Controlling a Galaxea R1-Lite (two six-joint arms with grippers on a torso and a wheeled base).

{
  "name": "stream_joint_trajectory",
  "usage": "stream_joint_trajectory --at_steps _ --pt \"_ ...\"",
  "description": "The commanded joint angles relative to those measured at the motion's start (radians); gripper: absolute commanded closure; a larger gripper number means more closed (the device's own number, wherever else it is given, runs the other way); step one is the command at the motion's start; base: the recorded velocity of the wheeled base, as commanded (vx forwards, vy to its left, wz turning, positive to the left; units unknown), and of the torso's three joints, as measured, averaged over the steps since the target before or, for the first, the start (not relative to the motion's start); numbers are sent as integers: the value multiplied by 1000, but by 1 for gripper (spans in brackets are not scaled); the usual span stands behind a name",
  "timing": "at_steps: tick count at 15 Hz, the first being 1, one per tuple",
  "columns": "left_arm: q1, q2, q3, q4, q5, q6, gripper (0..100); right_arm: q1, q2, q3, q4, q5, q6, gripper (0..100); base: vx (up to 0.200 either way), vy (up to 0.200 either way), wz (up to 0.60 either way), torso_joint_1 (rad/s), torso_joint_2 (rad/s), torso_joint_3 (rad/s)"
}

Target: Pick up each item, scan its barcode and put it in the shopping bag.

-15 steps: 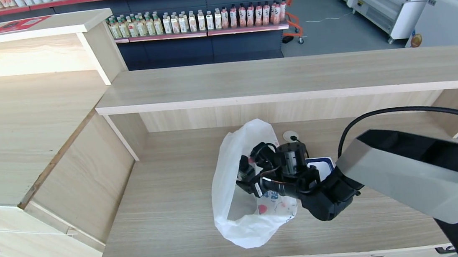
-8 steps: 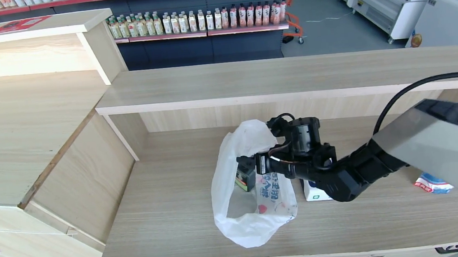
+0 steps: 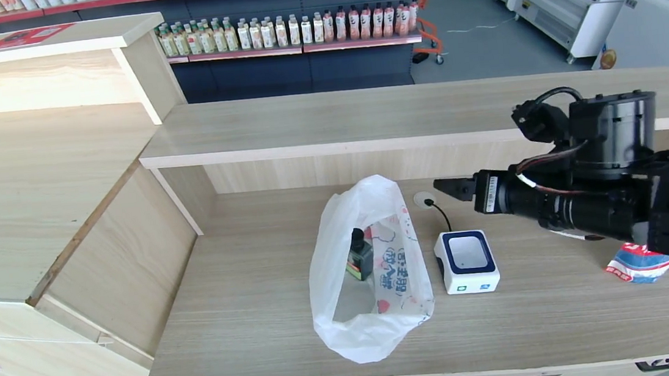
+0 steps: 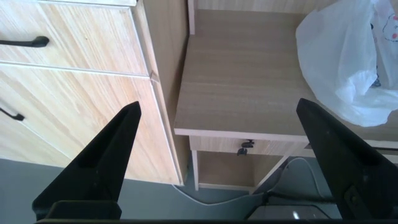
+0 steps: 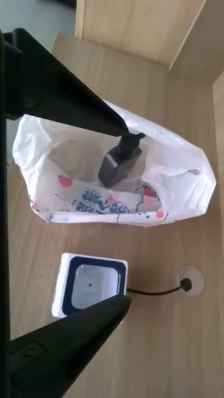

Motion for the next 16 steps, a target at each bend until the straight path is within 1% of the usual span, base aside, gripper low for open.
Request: stream_joint_trajectory --at_steps 1,2,4,5,6,7,8,10,11,12,13,15,16 --pt "0 0 0 0 -1 0 0 -79 -439 305 174 -121 -83 0 0 0 0 0 0 0" --pt "0 0 0 0 -1 0 0 -88 -533 413 180 -161 -85 0 0 0 0 0 0 0" --pt "0 0 0 0 -1 0 0 -88 -694 565 190 -189 -85 0 0 0 0 0 0 0" --pt "0 0 0 0 1 0 0 -89 -778 612 234 -199 -85 0 0 0 0 0 0 0" --pt "0 0 0 0 1 0 0 -89 -864 641 309 -230 -83 0 0 0 0 0 0 0" --pt "0 0 0 0 1 0 0 -89 -878 644 320 -233 -83 0 0 0 0 0 0 0" --pt "0 0 0 0 1 0 0 -99 -1059 692 453 -276 -83 0 0 0 0 0 0 0" --pt "0 0 0 0 -1 0 0 -126 -1245 715 599 -316 -88 0 0 0 0 0 0 0" --pt "0 0 0 0 1 0 0 -145 -1301 710 661 -333 -99 0 0 0 0 0 0 0" --pt "0 0 0 0 1 0 0 -220 -1409 664 816 -339 -143 0 0 0 0 0 0 0" --pt "0 0 0 0 1 0 0 -270 -1443 641 872 -334 -160 0 0 0 0 0 0 0" --pt "0 0 0 0 1 0 0 -336 -1504 655 888 -333 -162 0 0 0 0 0 0 0" --pt "0 0 0 0 1 0 0 -339 -1538 669 883 -322 -160 0 0 0 0 0 0 0"
